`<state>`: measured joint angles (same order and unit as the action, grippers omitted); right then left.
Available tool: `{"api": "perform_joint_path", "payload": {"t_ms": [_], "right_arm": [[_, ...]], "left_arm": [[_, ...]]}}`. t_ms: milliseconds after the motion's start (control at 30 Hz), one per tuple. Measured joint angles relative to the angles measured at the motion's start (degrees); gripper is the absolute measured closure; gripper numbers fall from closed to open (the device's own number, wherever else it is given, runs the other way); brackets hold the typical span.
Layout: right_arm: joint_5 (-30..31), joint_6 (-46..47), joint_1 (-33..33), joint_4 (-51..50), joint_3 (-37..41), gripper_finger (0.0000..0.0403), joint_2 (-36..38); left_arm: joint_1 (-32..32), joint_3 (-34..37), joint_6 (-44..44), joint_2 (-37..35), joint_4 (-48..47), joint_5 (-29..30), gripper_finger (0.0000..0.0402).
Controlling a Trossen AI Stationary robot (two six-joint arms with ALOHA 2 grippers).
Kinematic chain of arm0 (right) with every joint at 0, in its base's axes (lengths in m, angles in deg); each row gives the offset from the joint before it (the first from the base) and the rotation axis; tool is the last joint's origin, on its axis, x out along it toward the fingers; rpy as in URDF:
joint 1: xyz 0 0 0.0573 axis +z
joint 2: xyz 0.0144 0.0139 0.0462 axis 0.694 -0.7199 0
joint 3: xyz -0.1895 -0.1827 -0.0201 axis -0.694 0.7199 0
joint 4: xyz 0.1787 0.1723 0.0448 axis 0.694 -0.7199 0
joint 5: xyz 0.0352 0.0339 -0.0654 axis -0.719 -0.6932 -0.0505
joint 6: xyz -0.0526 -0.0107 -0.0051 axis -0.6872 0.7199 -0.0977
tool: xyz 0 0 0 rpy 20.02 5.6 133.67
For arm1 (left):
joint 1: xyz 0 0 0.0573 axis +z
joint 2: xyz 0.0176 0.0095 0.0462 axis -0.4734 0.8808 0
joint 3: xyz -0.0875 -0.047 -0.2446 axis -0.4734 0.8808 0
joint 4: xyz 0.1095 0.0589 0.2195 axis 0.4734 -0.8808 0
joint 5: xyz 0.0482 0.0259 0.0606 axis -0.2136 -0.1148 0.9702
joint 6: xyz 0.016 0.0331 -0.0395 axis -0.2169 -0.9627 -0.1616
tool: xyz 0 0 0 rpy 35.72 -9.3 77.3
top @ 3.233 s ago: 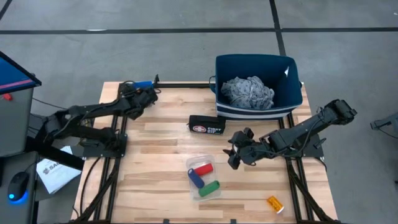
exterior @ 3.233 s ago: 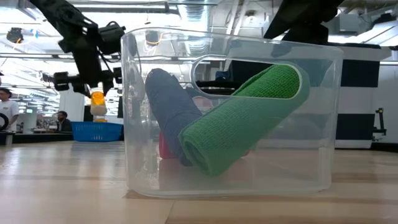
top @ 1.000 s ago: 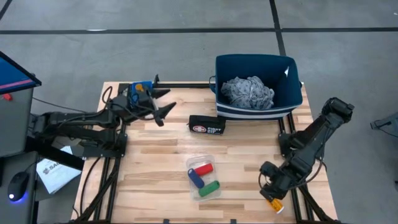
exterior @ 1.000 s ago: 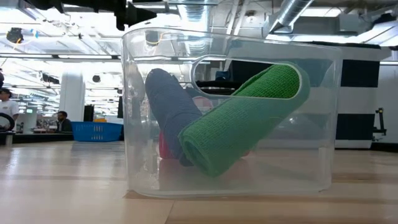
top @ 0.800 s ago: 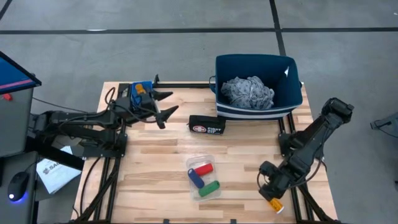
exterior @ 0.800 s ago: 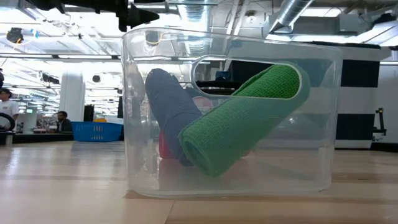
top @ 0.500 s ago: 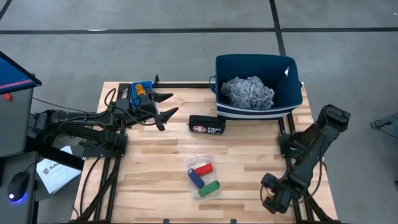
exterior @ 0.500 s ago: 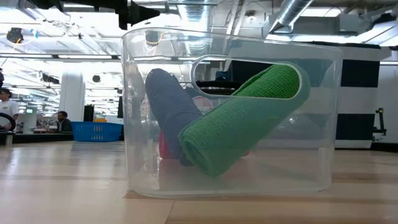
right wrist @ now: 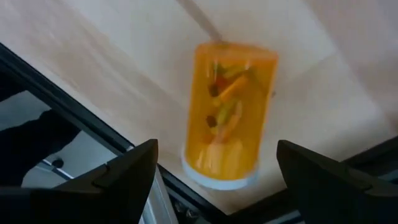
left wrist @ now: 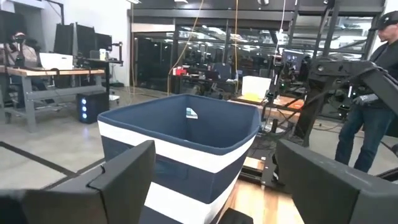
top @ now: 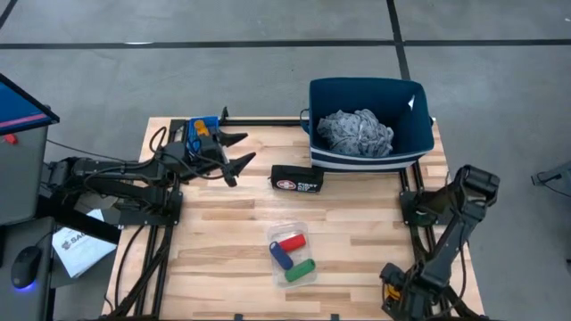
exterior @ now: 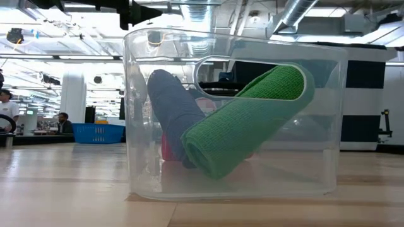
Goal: Pick & place medical supplies in basket/bin
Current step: Put the orange pill bottle into the blue bin
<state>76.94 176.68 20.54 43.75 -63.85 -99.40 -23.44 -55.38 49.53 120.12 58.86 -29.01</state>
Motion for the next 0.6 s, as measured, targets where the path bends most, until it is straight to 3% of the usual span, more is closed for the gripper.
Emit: {"api": "perform_joint_path", "payload": {"t_ms": [600], "right_arm": [[4.53, -0.51, 0.34, -0.05, 0.00, 0.0089, -3.35]], "left_arm": [[0.00, 0.00, 0.05, 0.00, 0.93, 1.42, 0.0079]]}}
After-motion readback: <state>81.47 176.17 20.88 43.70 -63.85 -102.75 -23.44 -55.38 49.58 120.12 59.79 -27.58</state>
